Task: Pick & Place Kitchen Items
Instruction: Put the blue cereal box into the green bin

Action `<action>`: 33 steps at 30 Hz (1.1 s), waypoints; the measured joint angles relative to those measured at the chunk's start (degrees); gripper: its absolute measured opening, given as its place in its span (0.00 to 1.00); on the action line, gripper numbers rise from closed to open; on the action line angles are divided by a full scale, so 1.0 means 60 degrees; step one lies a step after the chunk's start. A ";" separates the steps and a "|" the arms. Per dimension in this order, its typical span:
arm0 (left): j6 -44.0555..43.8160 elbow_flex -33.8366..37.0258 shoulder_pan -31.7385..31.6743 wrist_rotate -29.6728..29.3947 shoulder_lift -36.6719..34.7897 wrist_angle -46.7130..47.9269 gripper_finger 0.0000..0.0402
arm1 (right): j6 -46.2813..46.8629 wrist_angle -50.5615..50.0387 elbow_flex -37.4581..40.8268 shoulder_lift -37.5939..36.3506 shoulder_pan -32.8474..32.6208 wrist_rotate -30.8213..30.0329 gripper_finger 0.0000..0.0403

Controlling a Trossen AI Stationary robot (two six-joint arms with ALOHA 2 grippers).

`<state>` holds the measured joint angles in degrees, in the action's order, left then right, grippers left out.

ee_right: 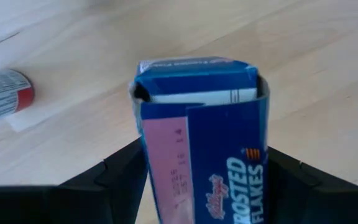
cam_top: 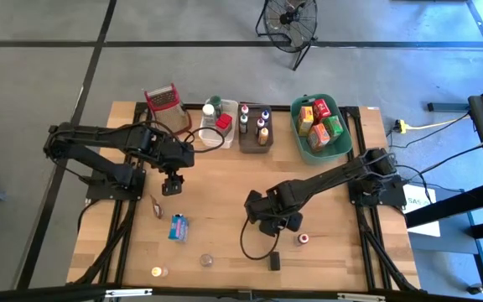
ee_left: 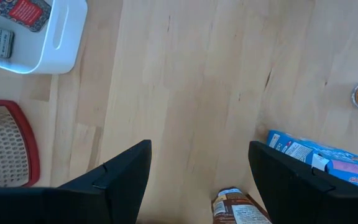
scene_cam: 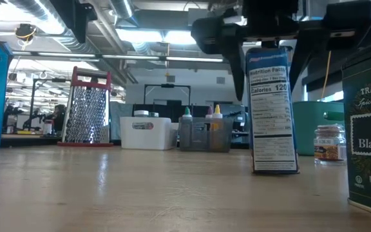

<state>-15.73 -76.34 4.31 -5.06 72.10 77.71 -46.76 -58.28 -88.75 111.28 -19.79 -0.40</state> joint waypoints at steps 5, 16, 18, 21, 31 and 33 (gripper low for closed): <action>0.0000 0.0000 -0.0002 -0.0007 0.0000 0.0000 0.66 | 0.0000 0.0142 0.0000 0.0000 0.0047 0.0004 0.62; 0.0000 0.0000 -0.0002 -0.0225 0.0000 0.0000 0.66 | 0.0808 -0.0001 0.0000 0.0000 0.0209 0.0058 0.62; 0.0000 0.0000 0.0001 -0.0255 0.0000 0.0000 0.66 | 0.0833 -0.0004 0.0000 0.0000 0.0244 0.0080 0.62; 0.0000 0.0000 -0.0001 -0.0255 0.0000 0.0000 0.66 | 0.0834 -0.0039 0.0000 0.0000 0.0237 0.0080 0.61; 0.0000 0.0000 -0.0002 -0.0255 0.0000 0.0000 0.66 | 0.0831 -0.0039 0.0000 -0.0007 0.0237 0.0102 0.38; 0.0000 0.0000 0.0001 -0.0255 0.0000 0.0000 0.66 | 0.0887 -0.0040 0.0000 -0.0009 0.0233 -0.0094 0.32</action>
<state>-15.73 -76.34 4.32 -6.59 72.10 77.71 -41.44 -58.52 -88.75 111.23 -18.39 -0.97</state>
